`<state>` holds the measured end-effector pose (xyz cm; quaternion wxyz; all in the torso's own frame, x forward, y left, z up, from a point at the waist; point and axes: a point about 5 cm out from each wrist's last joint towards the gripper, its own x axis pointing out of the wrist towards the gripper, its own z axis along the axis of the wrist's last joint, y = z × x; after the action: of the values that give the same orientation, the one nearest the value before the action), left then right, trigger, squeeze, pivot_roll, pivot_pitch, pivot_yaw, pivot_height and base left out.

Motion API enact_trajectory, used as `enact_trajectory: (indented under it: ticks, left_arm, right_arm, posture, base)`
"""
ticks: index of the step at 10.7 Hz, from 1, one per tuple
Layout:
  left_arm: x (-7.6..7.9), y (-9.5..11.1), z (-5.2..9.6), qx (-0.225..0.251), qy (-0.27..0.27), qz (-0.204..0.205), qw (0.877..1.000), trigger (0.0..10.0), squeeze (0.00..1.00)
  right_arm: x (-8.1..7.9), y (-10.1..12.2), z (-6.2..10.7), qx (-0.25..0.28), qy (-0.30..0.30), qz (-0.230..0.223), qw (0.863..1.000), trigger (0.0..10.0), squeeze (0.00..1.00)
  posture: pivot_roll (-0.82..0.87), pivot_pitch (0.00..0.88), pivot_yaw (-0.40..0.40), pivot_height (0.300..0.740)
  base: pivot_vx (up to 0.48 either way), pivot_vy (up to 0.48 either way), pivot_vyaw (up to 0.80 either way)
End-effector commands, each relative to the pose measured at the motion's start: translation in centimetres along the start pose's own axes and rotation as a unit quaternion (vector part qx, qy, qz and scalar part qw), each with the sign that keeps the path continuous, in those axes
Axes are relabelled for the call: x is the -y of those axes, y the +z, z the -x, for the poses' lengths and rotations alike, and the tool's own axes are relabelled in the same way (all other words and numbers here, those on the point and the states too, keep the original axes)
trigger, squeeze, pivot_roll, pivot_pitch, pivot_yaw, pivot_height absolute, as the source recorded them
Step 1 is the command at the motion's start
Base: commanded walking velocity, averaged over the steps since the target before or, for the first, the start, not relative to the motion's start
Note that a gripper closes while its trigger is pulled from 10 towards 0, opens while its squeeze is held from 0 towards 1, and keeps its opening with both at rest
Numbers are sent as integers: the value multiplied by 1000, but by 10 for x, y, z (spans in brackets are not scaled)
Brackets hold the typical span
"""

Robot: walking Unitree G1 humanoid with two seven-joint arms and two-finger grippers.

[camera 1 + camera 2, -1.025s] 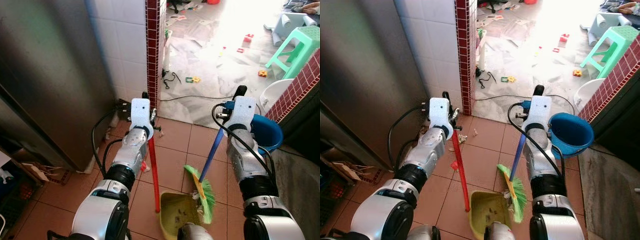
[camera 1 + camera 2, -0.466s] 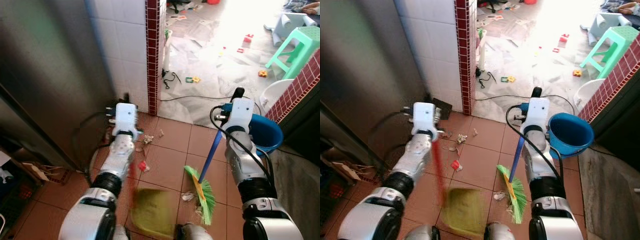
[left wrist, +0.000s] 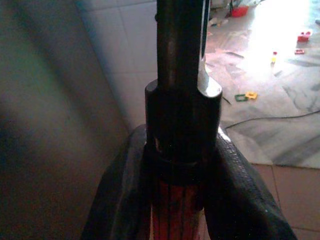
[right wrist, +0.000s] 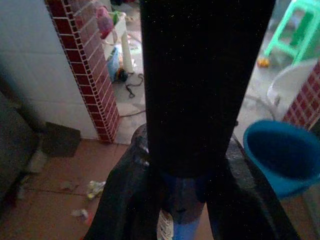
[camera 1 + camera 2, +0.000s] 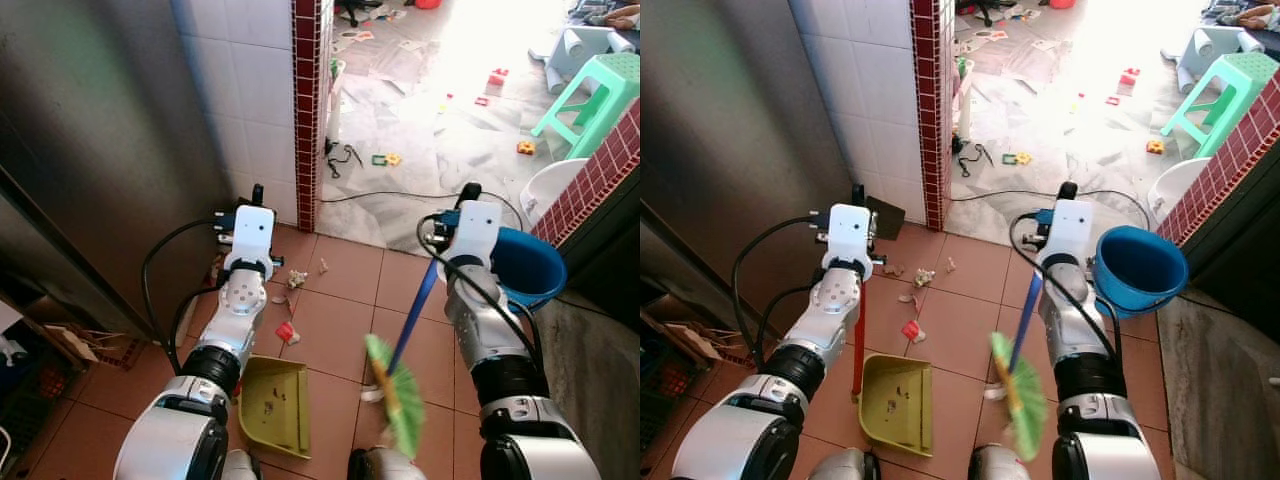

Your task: Sweep floor

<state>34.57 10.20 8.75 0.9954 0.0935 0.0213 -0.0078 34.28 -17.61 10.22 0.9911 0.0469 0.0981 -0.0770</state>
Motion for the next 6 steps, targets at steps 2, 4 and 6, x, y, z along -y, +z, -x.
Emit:
enact_trajectory:
  ticks: [2, 4, 6]
  left_arm:
    - [4, -2, 2, 4, -9, -11, 1000, 10000, 0]
    - [5, -3, 2, 2, -14, -6, 1000, 10000, 0]
    - [6, -3, 2, 3, -16, -1, 1000, 10000, 0]
  right_arm:
    - [-14, 9, -2, -19, 23, -89, 996, 10000, 0]
    - [-24, 26, -3, -1, 37, -166, 985, 10000, 0]
    - [-28, 35, -3, -12, 40, -232, 972, 10000, 0]
  posture:
    - [-99, 40, 16, 740]
    - [-101, 43, 16, 740]
    - [-101, 43, 16, 740]
  base:
    - [0, 0, 0]
    - [0, 0, 0]
    - [0, 0, 0]
